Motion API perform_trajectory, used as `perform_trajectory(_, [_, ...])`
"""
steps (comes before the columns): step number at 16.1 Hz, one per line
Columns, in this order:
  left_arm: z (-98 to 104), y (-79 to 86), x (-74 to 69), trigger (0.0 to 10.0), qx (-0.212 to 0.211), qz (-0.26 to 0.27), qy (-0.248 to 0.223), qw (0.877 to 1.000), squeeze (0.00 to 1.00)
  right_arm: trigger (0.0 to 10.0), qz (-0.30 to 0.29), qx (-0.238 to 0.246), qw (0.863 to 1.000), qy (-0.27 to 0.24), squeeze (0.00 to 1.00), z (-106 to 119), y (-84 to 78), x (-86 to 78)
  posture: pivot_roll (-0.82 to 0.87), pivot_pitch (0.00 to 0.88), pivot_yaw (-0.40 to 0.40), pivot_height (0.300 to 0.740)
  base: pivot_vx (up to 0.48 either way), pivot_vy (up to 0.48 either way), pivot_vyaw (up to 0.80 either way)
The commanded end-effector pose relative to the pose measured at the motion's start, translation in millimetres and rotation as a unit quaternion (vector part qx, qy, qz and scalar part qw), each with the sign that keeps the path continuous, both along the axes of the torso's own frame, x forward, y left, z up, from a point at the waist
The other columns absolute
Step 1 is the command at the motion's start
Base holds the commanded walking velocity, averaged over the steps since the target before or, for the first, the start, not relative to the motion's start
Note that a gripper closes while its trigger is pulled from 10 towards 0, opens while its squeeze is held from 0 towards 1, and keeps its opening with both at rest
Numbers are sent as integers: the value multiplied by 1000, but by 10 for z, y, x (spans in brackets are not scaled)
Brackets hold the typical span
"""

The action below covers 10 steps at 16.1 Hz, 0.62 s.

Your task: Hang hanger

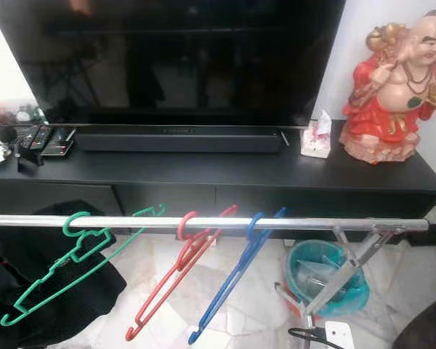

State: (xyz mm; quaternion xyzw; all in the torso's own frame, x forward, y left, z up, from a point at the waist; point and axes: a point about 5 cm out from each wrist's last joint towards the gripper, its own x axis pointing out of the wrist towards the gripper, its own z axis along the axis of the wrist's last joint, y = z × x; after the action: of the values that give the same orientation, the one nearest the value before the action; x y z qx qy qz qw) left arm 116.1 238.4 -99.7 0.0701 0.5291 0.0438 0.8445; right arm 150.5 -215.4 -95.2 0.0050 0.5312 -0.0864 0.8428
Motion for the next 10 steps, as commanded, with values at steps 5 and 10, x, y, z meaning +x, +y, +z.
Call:
perform_trajectory(5, [26,5,82,10000,2,-11,-7,1000,0,10000,-1,2,1000,-4,0,3,22,18,53,0,7,732,0,0,0])
perform_trajectory(10, [34,-5,115,10000,0,-4,-15,1000,0,10000,-4,2,1000,-7,0,13,13,38,70,0,-1,732,-199,0,0])
